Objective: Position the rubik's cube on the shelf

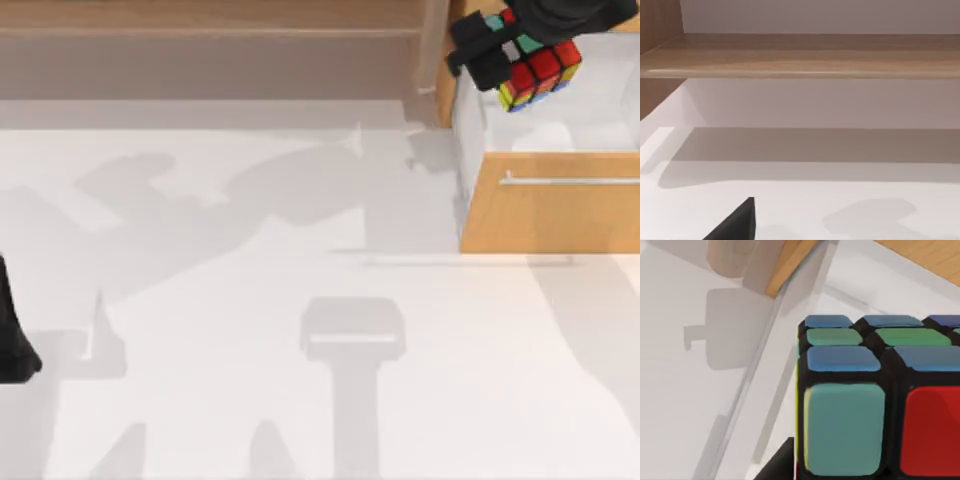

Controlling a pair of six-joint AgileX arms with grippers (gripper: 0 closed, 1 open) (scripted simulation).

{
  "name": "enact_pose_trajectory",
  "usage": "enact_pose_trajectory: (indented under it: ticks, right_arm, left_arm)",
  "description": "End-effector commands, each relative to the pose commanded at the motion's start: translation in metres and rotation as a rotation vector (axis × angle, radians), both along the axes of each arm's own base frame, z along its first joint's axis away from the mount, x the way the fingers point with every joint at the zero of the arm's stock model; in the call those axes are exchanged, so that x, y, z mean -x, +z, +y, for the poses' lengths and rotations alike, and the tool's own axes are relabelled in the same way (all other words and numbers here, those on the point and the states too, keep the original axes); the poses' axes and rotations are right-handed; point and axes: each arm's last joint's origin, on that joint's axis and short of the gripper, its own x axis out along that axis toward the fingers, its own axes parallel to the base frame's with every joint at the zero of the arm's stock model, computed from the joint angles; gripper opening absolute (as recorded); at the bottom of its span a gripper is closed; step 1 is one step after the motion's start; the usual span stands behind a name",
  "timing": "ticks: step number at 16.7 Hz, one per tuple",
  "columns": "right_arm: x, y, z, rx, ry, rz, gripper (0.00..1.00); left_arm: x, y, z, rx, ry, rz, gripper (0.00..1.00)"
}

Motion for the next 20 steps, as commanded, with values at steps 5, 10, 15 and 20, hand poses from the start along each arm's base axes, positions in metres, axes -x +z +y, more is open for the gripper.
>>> enact_pose_trajectory:
  ticks: [5,10,15,20]
  right_arm:
    - [0.043,-0.008,0.056,0.009,0.092,-0.253,0.0]
    - [0.06,-0.031,0.099,-0.067,0.093,-0.525,0.0]
    - [0.059,-0.06,0.129,-0.202,0.015,-0.774,0.0]
    - [0.054,-0.094,0.149,-0.35,-0.071,-0.953,0.0]
  left_arm:
    - [0.0,0.0,0.0,0.0,0.0,0.0,1.0]
    - [0.0,0.0,0.0,0.0,0.0,0.0,1.0]
    - [0.0,0.0,0.0,0.0,0.0,0.0,1.0]
    - [0.0,0.0,0.0,0.0,0.0,0.0,1.0]
